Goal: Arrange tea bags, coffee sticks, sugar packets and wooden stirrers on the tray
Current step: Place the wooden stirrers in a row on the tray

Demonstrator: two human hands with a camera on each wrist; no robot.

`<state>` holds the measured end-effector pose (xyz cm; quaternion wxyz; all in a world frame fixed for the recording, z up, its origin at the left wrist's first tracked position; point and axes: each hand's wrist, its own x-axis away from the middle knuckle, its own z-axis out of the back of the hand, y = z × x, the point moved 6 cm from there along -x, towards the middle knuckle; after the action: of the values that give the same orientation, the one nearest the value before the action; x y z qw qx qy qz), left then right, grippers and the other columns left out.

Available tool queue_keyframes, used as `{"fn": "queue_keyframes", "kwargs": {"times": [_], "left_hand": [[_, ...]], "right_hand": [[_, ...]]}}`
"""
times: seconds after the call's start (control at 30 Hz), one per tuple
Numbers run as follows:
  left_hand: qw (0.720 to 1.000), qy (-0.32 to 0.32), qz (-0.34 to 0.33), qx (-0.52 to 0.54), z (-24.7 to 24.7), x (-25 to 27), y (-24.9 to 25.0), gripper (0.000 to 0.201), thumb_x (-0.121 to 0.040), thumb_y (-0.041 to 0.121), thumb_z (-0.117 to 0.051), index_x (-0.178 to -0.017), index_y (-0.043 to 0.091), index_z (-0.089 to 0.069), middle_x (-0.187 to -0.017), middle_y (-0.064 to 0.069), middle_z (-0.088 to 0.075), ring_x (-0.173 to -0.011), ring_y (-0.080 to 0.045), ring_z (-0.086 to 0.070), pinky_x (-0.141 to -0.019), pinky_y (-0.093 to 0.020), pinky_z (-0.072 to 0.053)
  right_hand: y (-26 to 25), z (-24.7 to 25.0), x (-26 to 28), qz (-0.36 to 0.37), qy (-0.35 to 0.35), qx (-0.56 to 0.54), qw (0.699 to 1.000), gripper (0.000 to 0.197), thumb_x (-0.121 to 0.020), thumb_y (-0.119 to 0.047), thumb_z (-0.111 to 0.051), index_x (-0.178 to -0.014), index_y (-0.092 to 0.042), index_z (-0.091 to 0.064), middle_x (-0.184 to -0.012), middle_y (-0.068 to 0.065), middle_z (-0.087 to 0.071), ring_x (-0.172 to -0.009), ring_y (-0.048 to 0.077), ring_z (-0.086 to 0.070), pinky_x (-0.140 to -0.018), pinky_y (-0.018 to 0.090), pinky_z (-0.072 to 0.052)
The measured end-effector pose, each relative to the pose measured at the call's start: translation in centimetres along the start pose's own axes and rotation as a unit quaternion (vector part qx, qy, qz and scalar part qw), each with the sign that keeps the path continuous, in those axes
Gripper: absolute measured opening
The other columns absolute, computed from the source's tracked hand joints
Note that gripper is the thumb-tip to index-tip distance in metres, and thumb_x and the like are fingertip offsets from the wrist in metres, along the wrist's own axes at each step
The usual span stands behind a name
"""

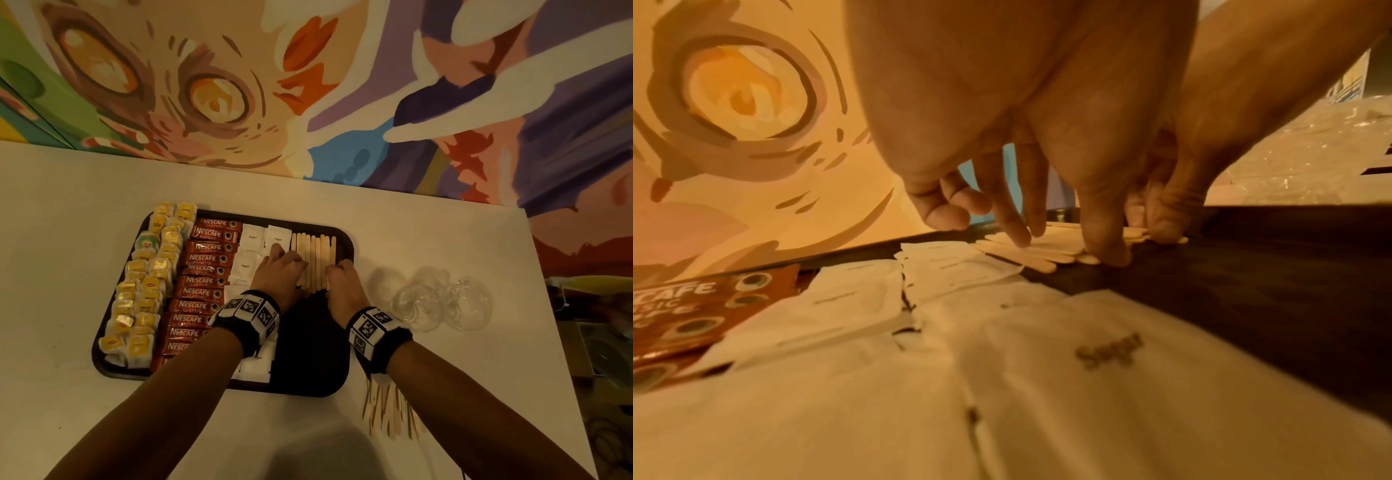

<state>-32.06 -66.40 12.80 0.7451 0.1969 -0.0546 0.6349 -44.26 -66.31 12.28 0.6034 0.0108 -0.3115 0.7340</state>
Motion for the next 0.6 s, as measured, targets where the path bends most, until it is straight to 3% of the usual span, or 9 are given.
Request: {"fn": "queue_keyframes", "kwargs": {"times": [0.2, 0.47, 0.6], "left_hand": [[1.0, 0.002, -0.006, -0.005, -0.16, -0.17, -0.05, 0.061, -0.085, 0.047, -0.064, -0.138, 0.023, -0.046, -0.142, 0.003, -0.043, -0.13, -0.025, -0.028, -0.106, -0.036, -0.035], [1.0, 0.005, -0.015, -0.003, -0.26, -0.4, -0.22, 0.059, -0.086, 0.043, -0.064, -0.138, 0.023, -0.046, -0.143, 0.003, -0.043, -0.131, -0.025, -0.026, -0.106, -0.037, -0.034], [1.0, 0.01, -0.017, 0.001, -0.24, -0.32, -0.23, 0.058, -0.086, 0.042, -0.064, -0.138, 0.023, -0.046, -0.143, 0.003, -0.043, -0.132, -0.025, -0.026, -0.106, -0.036, -0.033]], "right_hand": [[-0.35, 0.16, 0.27, 0.005, 0.002, 0.039, 0.999, 0.034, -0.09, 0.002, -0.057, -0.124, -0.003, -0.05, -0.132, 0.014, -0.038, -0.115, 0.026, -0.045, -0.097, 0.028, -0.043], [-0.59, 0.03, 0.38, 0.001, 0.004, 0.041, 0.999, 0.034, -0.089, 0.003, -0.056, -0.123, 0.0, -0.05, -0.13, 0.019, -0.039, -0.111, 0.029, -0.049, -0.091, 0.029, -0.043], [-0.56, 0.16, 0.48, 0.001, 0.009, 0.045, 0.999, 0.033, -0.09, 0.002, -0.058, -0.122, -0.003, -0.05, -0.13, 0.015, -0.04, -0.107, 0.025, -0.049, -0.089, 0.026, -0.044]]}}
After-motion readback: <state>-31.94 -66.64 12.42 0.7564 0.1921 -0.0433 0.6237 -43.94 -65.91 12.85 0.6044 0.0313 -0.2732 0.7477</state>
